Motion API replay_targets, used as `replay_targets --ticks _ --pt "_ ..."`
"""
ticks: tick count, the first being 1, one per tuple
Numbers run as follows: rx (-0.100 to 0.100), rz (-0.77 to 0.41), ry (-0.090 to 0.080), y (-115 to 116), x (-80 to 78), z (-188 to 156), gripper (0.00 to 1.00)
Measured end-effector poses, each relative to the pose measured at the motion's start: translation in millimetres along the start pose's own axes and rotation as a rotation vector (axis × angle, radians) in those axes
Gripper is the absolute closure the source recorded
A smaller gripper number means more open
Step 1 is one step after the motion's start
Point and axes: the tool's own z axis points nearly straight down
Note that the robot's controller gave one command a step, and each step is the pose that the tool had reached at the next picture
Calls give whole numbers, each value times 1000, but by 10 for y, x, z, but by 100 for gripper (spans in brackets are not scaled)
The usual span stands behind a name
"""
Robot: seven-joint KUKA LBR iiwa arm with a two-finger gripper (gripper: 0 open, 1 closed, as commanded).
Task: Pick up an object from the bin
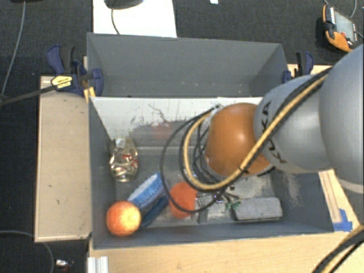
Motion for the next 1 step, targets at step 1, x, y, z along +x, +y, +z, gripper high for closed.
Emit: replay_targets --ticks 1 --pt "-5 -291 4 400 -131 197 0"
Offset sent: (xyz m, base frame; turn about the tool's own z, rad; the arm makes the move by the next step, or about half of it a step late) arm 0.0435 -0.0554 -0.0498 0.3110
